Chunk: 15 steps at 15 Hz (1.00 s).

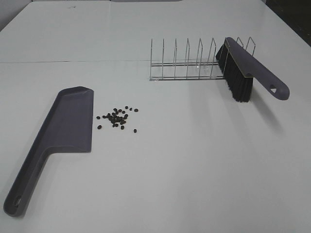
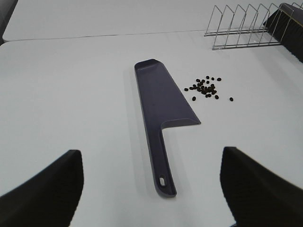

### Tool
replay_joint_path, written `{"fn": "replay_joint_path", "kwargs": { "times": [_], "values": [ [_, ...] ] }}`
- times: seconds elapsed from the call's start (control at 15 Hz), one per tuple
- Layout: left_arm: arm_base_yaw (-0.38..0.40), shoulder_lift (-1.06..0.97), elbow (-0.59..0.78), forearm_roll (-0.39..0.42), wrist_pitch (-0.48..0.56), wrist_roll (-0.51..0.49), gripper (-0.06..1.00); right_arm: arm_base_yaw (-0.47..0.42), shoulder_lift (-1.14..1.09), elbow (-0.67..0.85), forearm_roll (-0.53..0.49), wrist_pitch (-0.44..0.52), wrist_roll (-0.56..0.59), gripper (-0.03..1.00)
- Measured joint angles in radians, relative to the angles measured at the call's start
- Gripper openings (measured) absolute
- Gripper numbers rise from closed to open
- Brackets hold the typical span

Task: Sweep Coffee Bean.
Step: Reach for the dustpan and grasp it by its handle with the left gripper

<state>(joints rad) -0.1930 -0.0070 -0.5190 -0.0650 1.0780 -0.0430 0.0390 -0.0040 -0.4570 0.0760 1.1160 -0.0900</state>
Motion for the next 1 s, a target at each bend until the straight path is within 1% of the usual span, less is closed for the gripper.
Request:
{"fn": "replay_joint_path", "kwargs": {
  "times": [1.0],
  "values": [
    [0.000, 0.000, 0.000, 0.000, 0.000, 0.000, 0.72, 0.000, 0.000, 0.000, 0.000, 0.000, 0.000, 0.75]
  ]
}}
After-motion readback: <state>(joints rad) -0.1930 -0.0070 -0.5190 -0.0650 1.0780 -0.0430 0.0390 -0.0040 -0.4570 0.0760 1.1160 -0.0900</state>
